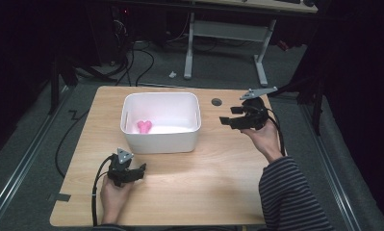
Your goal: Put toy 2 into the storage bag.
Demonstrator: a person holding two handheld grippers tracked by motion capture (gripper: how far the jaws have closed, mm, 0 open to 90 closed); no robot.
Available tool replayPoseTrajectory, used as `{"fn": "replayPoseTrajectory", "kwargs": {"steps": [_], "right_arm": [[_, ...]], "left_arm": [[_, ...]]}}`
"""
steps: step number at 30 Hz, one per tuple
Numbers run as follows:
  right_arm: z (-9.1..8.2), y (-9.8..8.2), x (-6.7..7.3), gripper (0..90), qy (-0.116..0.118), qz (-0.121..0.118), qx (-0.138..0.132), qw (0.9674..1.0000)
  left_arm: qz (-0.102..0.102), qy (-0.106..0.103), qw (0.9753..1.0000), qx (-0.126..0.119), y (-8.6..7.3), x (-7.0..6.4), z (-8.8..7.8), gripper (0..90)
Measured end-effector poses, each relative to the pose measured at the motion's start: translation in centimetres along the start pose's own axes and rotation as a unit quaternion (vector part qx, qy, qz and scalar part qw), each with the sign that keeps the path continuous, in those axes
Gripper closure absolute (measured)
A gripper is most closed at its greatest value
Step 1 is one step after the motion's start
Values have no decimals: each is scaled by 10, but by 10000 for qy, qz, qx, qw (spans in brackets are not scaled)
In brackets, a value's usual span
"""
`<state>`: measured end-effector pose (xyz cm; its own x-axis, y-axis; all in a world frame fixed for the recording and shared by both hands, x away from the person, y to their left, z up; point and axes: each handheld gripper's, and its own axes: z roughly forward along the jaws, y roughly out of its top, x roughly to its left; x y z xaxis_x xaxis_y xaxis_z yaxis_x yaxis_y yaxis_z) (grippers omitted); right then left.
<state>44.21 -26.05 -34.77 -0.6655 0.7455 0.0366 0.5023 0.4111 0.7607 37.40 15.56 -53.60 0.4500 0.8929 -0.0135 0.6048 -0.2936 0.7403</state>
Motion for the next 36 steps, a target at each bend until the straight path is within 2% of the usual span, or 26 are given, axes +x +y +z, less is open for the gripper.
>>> {"fn": "replayPoseTrajectory", "kwargs": {"steps": [3,6,10,18,19,22,25,29,32,36], "right_arm": [[-12,-12,-8,358,-110,140,-155,9997],[-20,-21,-14,359,-156,259,-191,9994],[-28,-32,-18,359,-205,288,-205,9992],[-46,-52,-17,359,-277,345,-358,9984],[-49,-54,-16,361,-291,347,-412,9981],[-55,-60,-15,365,-125,448,-531,9975],[-58,-66,-10,364,-241,372,-462,9980],[-65,-69,-2,366,-319,338,-535,9975],[-69,-70,5,366,-430,180,-567,9973],[-74,-74,12,374,-432,153,-652,9968]], "left_arm": [[1,1,10000,1,0,0,0,265],[1,1,10000,2,0,0,0,265],[-1,-1,10000,0,0,0,0,265],[-3,4,10000,-1,0,0,0,264],[-3,5,10000,-1,0,0,0,264],[-5,6,10000,1,0,0,0,264],[-4,5,10000,2,0,0,0,263],[-5,5,10000,2,0,0,0,263],[-3,5,10000,3,0,0,0,263],[-1,2,10000,4,0,0,0,262]]}}
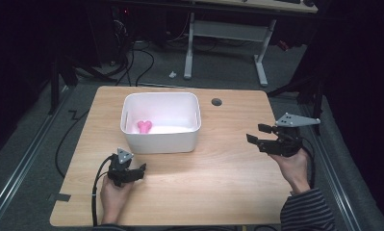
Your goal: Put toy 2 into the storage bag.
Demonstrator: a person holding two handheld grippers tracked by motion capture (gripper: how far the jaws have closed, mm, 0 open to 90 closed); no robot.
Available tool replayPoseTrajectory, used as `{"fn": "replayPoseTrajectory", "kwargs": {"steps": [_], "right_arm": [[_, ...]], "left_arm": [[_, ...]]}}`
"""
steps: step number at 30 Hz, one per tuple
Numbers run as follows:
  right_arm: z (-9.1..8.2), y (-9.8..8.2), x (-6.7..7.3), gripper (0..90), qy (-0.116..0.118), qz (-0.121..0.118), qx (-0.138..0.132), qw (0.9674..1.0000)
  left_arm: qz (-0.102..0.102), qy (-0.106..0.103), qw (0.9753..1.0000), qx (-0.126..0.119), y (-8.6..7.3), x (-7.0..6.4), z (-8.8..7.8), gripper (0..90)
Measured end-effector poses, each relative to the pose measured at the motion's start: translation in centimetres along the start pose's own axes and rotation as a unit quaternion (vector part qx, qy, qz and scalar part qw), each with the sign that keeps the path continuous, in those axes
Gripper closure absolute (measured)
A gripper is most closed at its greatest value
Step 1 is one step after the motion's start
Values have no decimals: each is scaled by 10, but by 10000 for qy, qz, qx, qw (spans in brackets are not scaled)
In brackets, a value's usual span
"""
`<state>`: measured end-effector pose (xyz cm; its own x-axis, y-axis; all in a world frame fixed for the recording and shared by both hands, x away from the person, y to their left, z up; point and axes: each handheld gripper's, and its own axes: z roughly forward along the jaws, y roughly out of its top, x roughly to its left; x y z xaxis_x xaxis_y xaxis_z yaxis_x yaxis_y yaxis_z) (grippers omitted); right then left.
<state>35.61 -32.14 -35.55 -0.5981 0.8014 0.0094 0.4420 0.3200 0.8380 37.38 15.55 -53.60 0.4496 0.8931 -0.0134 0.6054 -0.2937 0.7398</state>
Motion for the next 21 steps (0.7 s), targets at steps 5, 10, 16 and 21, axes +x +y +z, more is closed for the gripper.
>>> {"fn": "replayPoseTrajectory", "kwargs": {"steps": [5,10,16,21], "right_arm": [[-6,-10,3,369,-115,6,49,9999],[-11,-19,7,371,-90,38,-32,9999],[-8,-37,5,374,-140,236,-40,9996],[-5,-53,4,380,-143,395,-123,9990]], "left_arm": [[2,-1,10000,0,0,0,0,260],[9,-5,10000,4,0,0,0,257],[14,-6,10000,8,0,0,0,254],[15,-7,10000,9,0,0,0,253]]}}
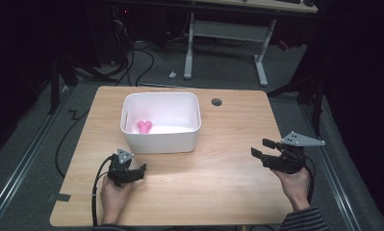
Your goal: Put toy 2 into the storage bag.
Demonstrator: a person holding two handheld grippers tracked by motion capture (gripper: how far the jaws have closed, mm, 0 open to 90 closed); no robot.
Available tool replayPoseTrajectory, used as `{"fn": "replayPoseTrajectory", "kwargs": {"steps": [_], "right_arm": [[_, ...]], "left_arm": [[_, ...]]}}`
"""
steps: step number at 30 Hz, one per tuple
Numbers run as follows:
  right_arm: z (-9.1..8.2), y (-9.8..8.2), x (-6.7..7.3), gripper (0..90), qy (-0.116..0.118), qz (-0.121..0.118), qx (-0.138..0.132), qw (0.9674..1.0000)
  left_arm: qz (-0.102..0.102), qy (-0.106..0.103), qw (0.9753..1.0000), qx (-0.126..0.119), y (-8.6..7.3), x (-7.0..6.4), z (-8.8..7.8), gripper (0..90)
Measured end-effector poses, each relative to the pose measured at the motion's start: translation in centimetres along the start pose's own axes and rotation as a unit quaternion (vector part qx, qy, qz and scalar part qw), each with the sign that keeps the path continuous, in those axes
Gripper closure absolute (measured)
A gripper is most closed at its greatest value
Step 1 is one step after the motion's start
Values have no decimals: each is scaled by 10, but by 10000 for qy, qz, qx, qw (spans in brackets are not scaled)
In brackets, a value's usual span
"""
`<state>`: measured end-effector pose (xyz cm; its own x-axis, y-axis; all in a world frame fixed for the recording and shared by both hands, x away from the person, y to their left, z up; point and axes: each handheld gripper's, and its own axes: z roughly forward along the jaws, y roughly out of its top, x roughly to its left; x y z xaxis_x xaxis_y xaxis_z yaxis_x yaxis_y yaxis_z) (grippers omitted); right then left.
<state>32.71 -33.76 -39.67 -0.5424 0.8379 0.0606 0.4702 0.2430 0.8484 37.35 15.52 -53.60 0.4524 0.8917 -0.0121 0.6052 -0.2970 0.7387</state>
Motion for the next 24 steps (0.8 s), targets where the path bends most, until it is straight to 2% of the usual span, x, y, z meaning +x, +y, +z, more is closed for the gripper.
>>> {"fn": "replayPoseTrajectory", "kwargs": {"steps": [10,18,24], "right_arm": [[18,-22,-5,383,29,276,78,9996],[32,-34,-5,378,-28,334,55,9994],[47,-47,-7,378,-52,458,214,9987]], "left_arm": [[0,-3,10000,5,0,0,0,253],[1,-3,10000,6,0,0,0,253],[2,-3,10000,7,0,0,0,253]]}}
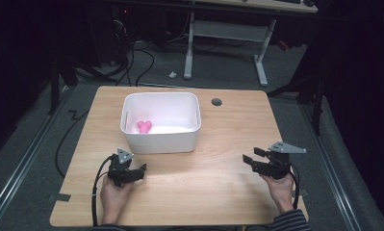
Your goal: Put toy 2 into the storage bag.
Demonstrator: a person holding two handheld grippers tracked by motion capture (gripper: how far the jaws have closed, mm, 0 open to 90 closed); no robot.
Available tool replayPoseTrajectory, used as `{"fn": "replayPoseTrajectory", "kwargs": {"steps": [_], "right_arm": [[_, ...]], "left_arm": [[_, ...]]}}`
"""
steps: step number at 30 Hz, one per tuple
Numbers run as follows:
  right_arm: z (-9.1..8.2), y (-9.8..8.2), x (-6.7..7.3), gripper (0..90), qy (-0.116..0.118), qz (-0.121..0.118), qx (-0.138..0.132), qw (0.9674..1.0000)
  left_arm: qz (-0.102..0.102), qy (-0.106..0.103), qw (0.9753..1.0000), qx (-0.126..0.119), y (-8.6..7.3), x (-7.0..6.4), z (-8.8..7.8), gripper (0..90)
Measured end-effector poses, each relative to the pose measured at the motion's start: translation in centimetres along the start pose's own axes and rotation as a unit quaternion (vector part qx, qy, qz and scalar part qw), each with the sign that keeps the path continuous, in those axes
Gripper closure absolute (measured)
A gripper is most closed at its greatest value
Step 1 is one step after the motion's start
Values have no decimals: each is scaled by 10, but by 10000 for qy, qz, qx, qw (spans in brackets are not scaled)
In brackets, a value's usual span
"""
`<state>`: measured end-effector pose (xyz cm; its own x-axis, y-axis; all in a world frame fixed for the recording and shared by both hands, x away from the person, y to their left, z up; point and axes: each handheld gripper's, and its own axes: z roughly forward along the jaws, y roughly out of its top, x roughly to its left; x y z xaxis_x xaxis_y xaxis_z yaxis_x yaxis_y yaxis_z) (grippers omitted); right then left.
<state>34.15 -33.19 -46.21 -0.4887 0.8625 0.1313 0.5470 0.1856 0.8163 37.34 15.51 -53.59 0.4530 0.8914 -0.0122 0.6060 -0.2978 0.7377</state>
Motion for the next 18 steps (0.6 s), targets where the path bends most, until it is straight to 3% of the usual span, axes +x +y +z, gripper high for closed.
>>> {"fn": "replayPoseTrajectory", "kwargs": {"steps": [18], "right_arm": [[43,-26,-8,379,-190,170,426,9988]], "left_arm": [[-1,-1,10000,1,0,0,0,252]]}}
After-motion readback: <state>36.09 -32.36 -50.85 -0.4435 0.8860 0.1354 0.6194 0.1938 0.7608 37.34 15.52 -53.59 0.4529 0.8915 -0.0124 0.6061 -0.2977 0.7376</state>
